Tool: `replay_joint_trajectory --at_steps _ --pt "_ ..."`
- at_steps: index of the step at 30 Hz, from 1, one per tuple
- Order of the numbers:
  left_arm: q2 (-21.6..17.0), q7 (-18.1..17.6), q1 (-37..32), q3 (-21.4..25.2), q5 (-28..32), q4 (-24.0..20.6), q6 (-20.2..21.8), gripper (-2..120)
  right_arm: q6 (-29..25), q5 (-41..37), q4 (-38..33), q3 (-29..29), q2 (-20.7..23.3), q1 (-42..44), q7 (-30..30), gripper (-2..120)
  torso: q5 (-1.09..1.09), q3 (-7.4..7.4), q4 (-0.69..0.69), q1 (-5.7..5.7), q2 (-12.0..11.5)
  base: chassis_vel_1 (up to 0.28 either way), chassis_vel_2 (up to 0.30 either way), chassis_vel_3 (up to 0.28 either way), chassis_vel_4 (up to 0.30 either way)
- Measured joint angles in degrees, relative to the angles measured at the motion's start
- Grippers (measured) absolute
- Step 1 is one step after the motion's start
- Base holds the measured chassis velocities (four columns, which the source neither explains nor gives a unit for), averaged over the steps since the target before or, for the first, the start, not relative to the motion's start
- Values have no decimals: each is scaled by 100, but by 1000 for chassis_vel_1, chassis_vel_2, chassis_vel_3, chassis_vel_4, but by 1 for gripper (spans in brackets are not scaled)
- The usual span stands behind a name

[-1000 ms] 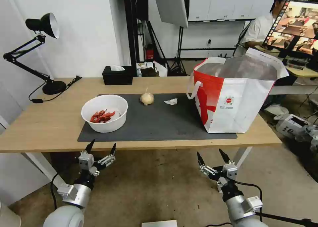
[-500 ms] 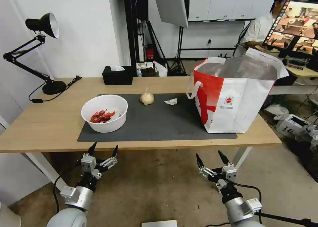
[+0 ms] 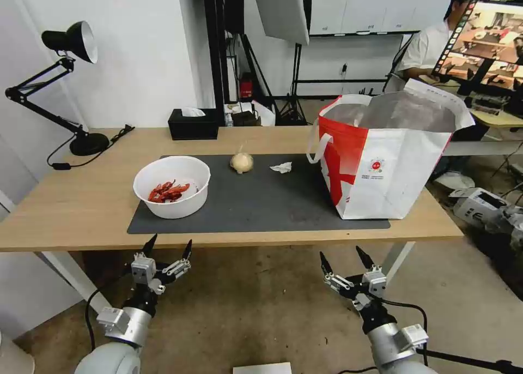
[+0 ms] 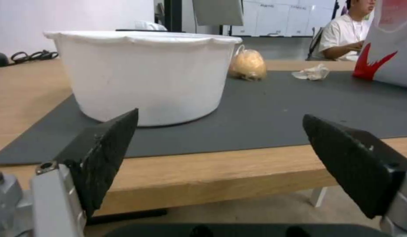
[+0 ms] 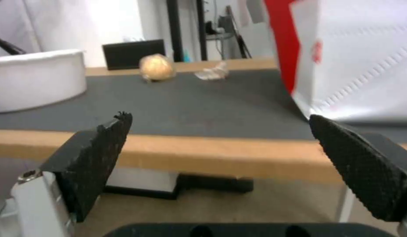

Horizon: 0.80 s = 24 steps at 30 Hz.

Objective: Pick up the trash from the table and place it into the takeout bag.

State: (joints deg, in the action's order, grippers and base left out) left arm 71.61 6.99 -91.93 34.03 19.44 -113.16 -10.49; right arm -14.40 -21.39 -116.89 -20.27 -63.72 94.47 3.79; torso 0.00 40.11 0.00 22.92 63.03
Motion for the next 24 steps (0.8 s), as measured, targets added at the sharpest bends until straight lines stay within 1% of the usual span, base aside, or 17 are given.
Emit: replay_joint_trajectory --at_steps 2,3,5,6,9,10,12,13,14,17,18,19,20,22,23,24 --pt "-19 0 33 -22 9 13 1 100 65 -7 -12 66 68 -130 0 100 0 0 0 0 0 0 0 0 0" --pt "-46 0 75 -36 20 28 6 100 181 -45 -20 193 209 -387 2 100 0 0 -1 0 0 0 0 0 0" --pt "-72 -4 115 -43 55 34 20 100 435 -188 -30 458 489 -925 34 100 1 1 1 0 0 0 0 0 0" --pt "-72 -4 115 -43 55 34 20 100 435 -188 -30 458 489 -925 34 100 1 1 1 0 0 0 0 0 0" --pt "-94 -5 157 -62 76 57 34 100 708 -343 13 850 757 -1647 125 100 -1 1 1 1 0 0 0 0 0" --pt "-94 -5 157 -62 76 57 34 100 708 -343 13 850 757 -1647 125 100 -1 1 1 1 0 0 0 0 0" --pt "-121 -8 196 -83 88 86 47 100 913 -471 99 1160 832 -2166 233 100 1 1 0 1 -1 0 0 0 0" --pt "-133 -12 221 -95 100 95 55 100 1027 -544 171 1334 842 -2472 302 100 -1 1 1 1 0 0 0 0 0" --pt "-133 -12 221 -95 100 95 55 100 1027 -544 171 1334 842 -2472 302 100 -1 1 1 1 0 0 0 0 0" --pt "-154 -22 265 -108 151 98 116 100 1282 -718 504 1902 774 -3392 492 100 -1 1 0 1 0 0 0 0 0" --pt "-159 -25 269 -109 161 97 127 100 1327 -756 610 2041 728 -3592 541 100 -1 1 1 1 -1 0 0 0 0" --pt "-159 -25 269 -109 161 97 127 100 1327 -756 610 2041 728 -3592 541 100 -1 1 1 1 -1 0 0 0 0" --pt "-168 -28 272 -109 169 96 137 100 1393 -808 804 2281 623 -3907 622 100 -1 1 1 1 -1 0 0 0 0" --pt "-173 -30 267 -108 172 87 142 100 1456 -880 1100 2577 431 -4291 754 100 -1 1 1 1 0 0 0 0 0" --pt "-173 -30 267 -108 172 87 142 100 1456 -880 1100 2577 431 -4291 754 100 -1 1 1 1 0 0 0 0 0" --pt "-173 -30 257 -106 173 72 143 100 1504 -935 1279 2733 296 -4489 857 100 -1 1 1 1 -1 0 0 0 0"
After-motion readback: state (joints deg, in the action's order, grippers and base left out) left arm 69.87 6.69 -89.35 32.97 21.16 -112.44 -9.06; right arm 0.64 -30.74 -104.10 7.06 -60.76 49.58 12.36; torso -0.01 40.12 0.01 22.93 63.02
